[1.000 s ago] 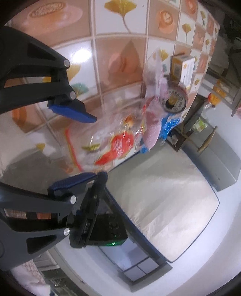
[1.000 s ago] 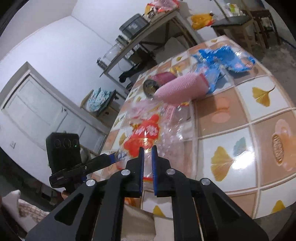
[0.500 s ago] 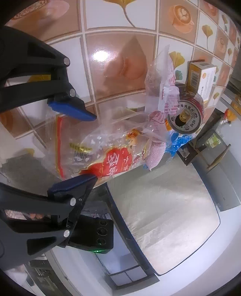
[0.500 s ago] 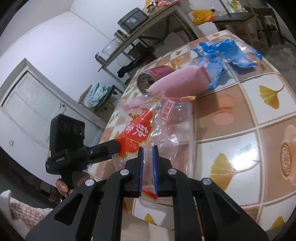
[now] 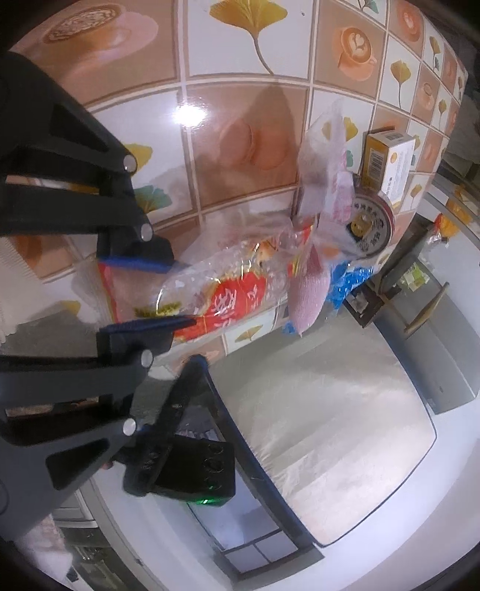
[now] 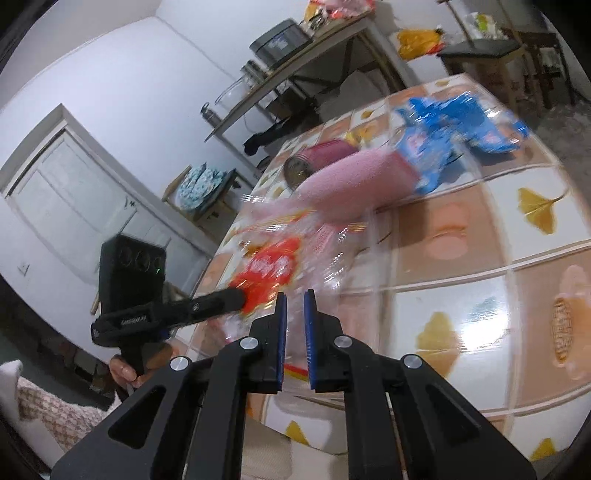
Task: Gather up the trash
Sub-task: 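Grasp the red-printed snack bag with the left tool while the right tool approaches the clear container, then lift the snack bag with the left tool while the right tool grasps the clear container rim, then carry the snack bag and clear container over the wastebasket with both tools, then open both tools to drop the snack bag and container into the wastebasket, then return both tools to the table and approach the pink plastic bag with the left tool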
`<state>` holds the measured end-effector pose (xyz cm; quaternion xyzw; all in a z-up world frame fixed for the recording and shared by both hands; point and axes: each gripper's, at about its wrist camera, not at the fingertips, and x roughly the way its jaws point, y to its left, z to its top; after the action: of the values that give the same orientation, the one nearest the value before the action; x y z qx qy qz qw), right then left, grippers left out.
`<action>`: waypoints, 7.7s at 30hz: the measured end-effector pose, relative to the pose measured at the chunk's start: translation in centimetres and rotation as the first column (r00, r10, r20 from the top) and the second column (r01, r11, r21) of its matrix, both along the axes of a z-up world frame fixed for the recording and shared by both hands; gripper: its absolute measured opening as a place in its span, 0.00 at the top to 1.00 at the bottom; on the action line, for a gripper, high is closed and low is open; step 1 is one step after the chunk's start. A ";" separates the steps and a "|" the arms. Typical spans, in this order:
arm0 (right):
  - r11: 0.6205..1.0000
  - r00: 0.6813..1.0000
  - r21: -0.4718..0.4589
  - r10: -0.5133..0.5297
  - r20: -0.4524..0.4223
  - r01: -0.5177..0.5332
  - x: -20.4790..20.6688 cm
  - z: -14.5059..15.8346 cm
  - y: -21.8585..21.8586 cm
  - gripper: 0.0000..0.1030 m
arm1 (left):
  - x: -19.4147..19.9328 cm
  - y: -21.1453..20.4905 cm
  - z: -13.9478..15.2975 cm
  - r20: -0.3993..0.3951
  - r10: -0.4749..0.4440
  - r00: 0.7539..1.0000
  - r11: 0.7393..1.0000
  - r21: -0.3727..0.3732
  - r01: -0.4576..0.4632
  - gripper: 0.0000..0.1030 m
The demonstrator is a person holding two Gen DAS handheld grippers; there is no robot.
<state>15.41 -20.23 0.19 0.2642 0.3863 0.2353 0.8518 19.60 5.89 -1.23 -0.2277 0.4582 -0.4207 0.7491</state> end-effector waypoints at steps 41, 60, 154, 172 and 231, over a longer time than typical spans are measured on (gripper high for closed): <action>0.874 0.959 -0.470 -0.227 -0.172 0.123 -2.3 0.9 -3.1 0.96 | -3.3 4.1 2.0 0.219 0.086 0.972 0.983 0.138 -0.118 0.85; 0.921 0.946 -0.365 -0.229 -0.231 0.134 -0.8 -3.0 -3.7 0.92 | -2.7 0.2 0.3 0.184 0.051 0.982 0.952 0.287 -0.103 0.85; 0.354 0.299 -0.585 -0.935 -0.192 0.729 -19.3 -22.0 -42.1 0.95 | -5.8 -61.3 -17.2 0.022 -0.592 0.806 0.672 0.566 0.478 0.72; 0.313 0.275 -0.474 -0.950 -0.149 0.823 -21.9 -24.2 -44.1 0.59 | -6.6 -58.2 -7.4 0.116 -0.528 0.841 0.828 0.292 0.479 0.35; 0.973 0.975 -0.157 -0.186 -0.122 0.166 4.3 -2.1 -1.7 0.33 | 5.4 -1.6 1.8 0.460 -0.099 0.882 0.857 0.490 -0.159 0.17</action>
<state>19.75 -21.91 -1.89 0.2498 0.4346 0.1112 0.8581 25.00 4.28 0.55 0.0818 0.3544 -0.3133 0.8772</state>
